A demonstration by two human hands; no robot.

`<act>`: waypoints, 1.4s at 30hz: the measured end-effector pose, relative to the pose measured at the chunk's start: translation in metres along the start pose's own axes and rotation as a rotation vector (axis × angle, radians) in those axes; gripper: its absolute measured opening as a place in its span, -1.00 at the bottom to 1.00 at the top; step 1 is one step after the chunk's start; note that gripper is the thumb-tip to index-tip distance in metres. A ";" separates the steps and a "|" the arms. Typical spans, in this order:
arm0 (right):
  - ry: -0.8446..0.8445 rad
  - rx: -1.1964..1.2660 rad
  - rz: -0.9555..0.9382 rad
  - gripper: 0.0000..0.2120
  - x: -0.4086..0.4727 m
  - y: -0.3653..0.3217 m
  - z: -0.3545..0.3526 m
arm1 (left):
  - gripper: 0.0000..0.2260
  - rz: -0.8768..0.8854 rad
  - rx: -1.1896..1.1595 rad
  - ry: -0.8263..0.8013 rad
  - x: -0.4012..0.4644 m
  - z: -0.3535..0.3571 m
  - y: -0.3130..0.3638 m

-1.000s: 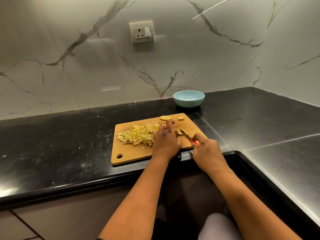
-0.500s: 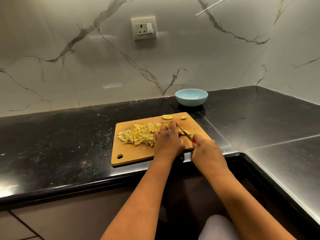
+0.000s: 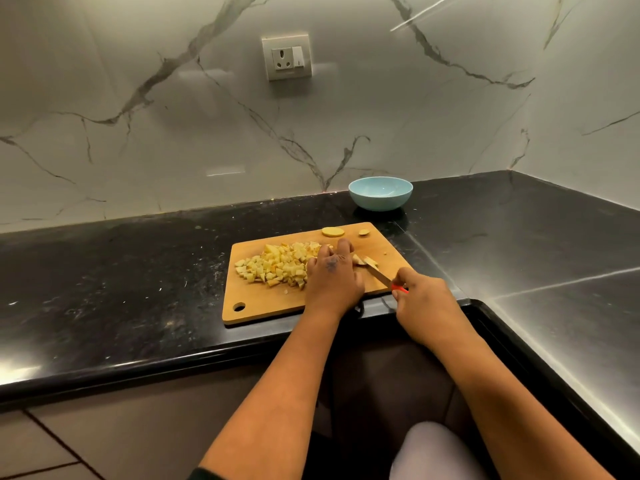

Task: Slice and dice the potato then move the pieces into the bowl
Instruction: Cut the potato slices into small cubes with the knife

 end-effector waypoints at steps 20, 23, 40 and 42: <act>0.069 0.766 0.212 -0.92 0.043 0.037 0.010 | -0.61 -0.100 -0.103 -0.146 0.015 -0.002 0.017; 0.169 0.706 0.091 -0.89 0.043 0.038 0.002 | -0.59 -0.135 -0.071 -0.161 0.017 0.004 0.017; 0.137 0.613 0.032 -0.94 0.047 0.034 0.007 | -0.74 -0.073 -0.199 -0.384 0.028 0.013 0.014; 0.136 0.567 0.028 -0.95 0.048 0.033 0.007 | -0.72 -0.080 -0.232 -0.377 0.030 0.007 0.008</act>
Point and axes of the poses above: each hand's wrist, its own x-axis towards the middle knuckle, its own z-axis out of the palm, y = z × x, the point moved 9 cm from there along x, towards the middle knuckle, and after that the axes turned 8 degrees about y, right-handed, at the moved point
